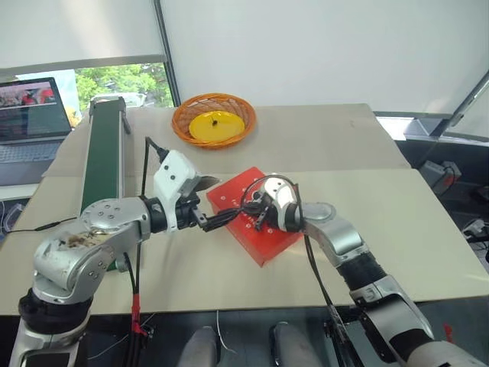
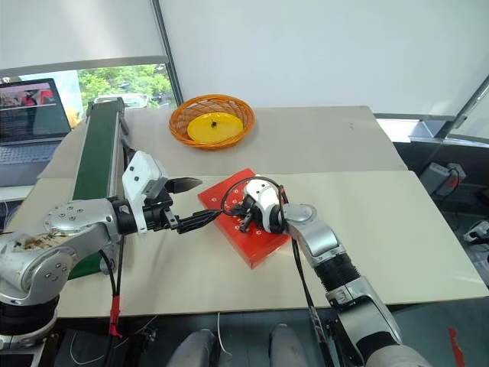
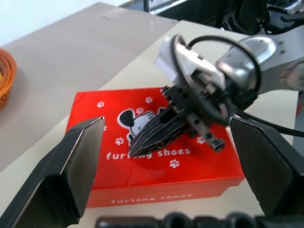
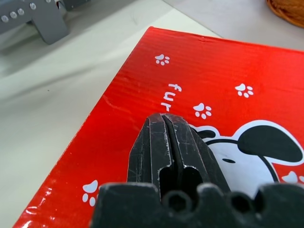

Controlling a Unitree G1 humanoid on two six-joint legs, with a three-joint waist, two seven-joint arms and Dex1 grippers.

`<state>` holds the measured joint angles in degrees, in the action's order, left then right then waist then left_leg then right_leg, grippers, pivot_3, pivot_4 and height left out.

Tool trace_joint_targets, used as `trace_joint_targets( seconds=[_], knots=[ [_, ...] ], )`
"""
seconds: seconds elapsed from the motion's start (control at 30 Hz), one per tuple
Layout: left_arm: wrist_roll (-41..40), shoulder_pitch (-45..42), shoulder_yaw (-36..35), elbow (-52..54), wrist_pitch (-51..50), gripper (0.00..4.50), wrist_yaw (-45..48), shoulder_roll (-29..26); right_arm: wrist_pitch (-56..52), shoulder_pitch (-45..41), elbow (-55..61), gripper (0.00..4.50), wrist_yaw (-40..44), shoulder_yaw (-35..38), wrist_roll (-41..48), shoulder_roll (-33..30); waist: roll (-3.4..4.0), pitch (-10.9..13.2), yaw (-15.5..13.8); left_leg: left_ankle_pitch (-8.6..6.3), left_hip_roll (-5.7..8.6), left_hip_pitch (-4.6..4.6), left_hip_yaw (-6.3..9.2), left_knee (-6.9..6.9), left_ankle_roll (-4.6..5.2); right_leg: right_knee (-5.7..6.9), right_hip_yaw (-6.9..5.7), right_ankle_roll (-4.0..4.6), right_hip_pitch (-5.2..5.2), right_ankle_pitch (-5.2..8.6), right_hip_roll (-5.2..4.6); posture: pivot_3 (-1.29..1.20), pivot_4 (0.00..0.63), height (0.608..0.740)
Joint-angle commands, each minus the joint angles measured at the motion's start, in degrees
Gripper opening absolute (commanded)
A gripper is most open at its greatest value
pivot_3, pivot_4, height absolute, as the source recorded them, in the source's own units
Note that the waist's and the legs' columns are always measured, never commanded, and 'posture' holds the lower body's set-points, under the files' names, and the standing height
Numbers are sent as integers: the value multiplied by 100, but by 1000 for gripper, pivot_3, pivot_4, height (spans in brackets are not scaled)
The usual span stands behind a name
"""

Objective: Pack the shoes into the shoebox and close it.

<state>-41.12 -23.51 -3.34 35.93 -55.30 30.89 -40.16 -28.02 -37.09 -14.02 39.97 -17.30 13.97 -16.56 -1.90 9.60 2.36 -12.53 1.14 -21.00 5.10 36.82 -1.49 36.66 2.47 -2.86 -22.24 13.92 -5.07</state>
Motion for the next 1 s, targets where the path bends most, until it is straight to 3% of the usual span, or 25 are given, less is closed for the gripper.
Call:
trace_joint_targets(
  seconds=[0.03, 0.2, 0.3, 0.43, 0.67, 1.0],
  knots=[
    [-18, -25, -101, 112, 81, 4500, -48, 31, -1041, -124, 883, 87, 167, 702, 806, -76, 6, 7, -1, 1, 0, -2, 1, 1, -1, 3, 1, 2, -3, -1, 1, 0, 150, 740],
    [25, -11, -45, 79, 141, 4500, -27, 68, -2033, -4, 2666, 87, 628, 1109, 1681, -820, 9, 12, -1, 1, 2, -73, 5, 2, -1, 15, 2, 48, -79, -29, -1, 0, 150, 740],
    [79, -24, 24, 2, 216, 4500, 53, 86, -2198, 479, 3518, 718, 1049, 984, 1634, -1836, 9, 12, -29, -6, 4, -104, 10, 2, 7, 11, -3, 48, -101, -29, -2, 0, 150, 740],
    [135, 9, 33, -77, 287, 4500, 149, 60, -2228, 907, 4010, 2118, 1275, 1148, 1802, -2465, 4, 15, -13, -10, 13, -120, 6, 10, 6, -2, -2, 42, -105, -25, -12, 0, 150, 740],
    [341, 286, 19, -170, 528, 4500, 423, -220, -2522, 1088, 4314, 4464, 1261, 1786, 2334, -2914, 2, 17, -2, -9, 2, -102, -4, 10, 6, 4, 3, 0, -94, 0, -3, 0, 150, 740],
    [501, 483, -71, -431, 839, 4500, 780, -417, -2136, 1165, 4237, 4464, 999, 1917, 1999, -3193, 2, 17, -60, -10, 6, -112, -4, 9, 7, -3, 1, 25, -99, -15, -8, 0, 150, 740]
  ],
)
